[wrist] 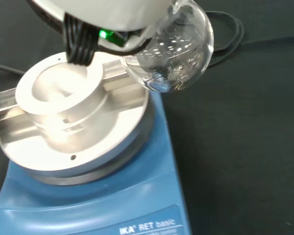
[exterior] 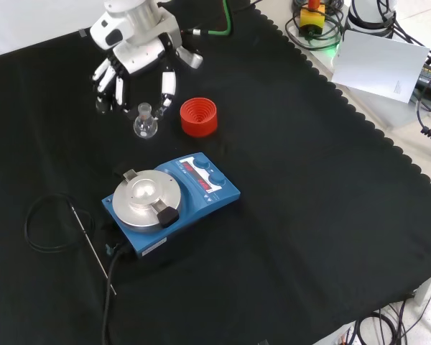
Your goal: Place the round-bottom flask on the heater.
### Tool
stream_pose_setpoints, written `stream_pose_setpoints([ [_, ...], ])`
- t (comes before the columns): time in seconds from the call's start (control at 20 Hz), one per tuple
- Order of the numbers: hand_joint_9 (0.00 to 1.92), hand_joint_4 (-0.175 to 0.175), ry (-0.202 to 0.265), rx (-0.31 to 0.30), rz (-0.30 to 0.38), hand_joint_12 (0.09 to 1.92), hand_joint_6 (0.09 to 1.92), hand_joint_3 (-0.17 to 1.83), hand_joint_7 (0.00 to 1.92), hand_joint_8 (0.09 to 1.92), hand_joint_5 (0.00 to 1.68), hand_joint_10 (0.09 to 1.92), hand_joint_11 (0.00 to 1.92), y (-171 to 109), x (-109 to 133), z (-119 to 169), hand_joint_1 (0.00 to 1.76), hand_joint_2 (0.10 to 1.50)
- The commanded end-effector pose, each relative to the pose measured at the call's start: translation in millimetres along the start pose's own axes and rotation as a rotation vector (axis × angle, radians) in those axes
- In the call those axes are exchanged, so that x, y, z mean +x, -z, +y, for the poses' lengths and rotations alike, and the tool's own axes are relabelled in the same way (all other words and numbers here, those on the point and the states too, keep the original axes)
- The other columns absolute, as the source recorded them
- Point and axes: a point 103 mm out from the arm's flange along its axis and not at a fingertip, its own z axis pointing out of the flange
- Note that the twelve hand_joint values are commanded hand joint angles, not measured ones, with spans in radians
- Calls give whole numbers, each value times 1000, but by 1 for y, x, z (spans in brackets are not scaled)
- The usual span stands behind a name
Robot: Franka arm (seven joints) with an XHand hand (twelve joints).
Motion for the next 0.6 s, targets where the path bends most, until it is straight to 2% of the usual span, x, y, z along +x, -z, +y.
stream_pose_setpoints([
  [0.05, 665, 175, 56, 24, -14, 1345, 932, 741, 416, 675, 1147, 583, 341, -6, 21, 14, 1094, 670],
  [0.6, 665, 175, 115, 22, -11, 1344, 934, 742, 416, 676, 1146, 583, 346, -7, 35, 40, 1093, 670],
])
